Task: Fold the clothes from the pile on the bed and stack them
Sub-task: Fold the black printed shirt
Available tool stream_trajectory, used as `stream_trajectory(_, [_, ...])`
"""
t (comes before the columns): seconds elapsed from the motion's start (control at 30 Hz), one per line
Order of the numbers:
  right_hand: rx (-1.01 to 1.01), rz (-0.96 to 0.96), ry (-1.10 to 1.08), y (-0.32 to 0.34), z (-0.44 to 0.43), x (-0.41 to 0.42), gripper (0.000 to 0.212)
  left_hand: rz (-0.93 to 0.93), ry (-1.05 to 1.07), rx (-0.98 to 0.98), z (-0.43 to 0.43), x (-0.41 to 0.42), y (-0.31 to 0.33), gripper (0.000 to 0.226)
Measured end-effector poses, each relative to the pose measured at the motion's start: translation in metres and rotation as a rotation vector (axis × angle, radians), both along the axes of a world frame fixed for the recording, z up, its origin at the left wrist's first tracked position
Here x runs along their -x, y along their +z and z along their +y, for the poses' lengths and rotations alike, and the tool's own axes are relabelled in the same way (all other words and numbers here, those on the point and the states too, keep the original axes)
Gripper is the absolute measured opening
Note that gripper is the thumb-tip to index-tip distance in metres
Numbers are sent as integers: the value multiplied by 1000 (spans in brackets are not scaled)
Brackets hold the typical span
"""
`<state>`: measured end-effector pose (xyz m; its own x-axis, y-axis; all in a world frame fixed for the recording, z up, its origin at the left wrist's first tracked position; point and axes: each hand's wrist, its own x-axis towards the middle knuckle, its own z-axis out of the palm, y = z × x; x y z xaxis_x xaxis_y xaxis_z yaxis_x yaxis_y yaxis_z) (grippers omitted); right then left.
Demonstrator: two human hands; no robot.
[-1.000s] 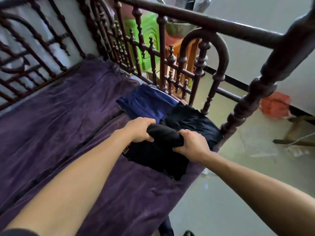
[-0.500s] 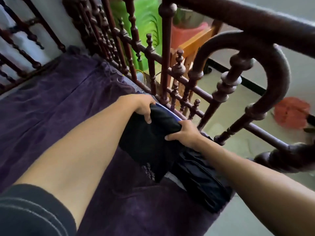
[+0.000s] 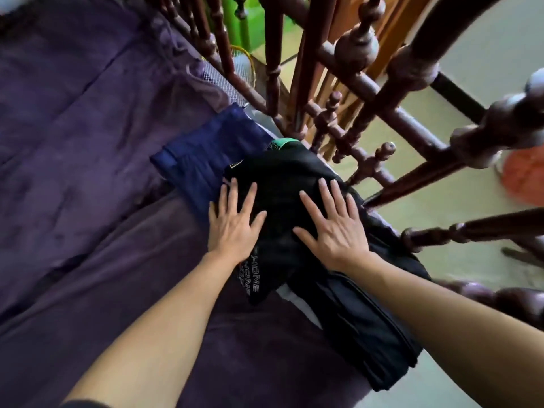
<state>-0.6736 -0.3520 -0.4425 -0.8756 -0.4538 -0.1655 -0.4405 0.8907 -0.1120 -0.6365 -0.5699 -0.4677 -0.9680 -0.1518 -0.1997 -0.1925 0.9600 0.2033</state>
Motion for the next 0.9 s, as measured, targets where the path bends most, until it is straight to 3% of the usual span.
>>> stream_trajectory(0.13, [-116, -115, 19, -28, 8, 12, 76, -81, -38, -15, 2, 9, -8, 63])
stream_trajectory(0.33, [-184, -223, -16, 22, 11, -1, 75, -74, 65, -30, 6, -45, 47, 51])
stream_trajectory(0.5, [-63, -8, 120, 71, 0, -72, 46, -183, 239, -87, -3, -170, 85, 33])
stream_trajectory(0.9, [-42, -180, 757, 150, -146, -352, 23, -162, 863, -7, -47, -561, 191, 25])
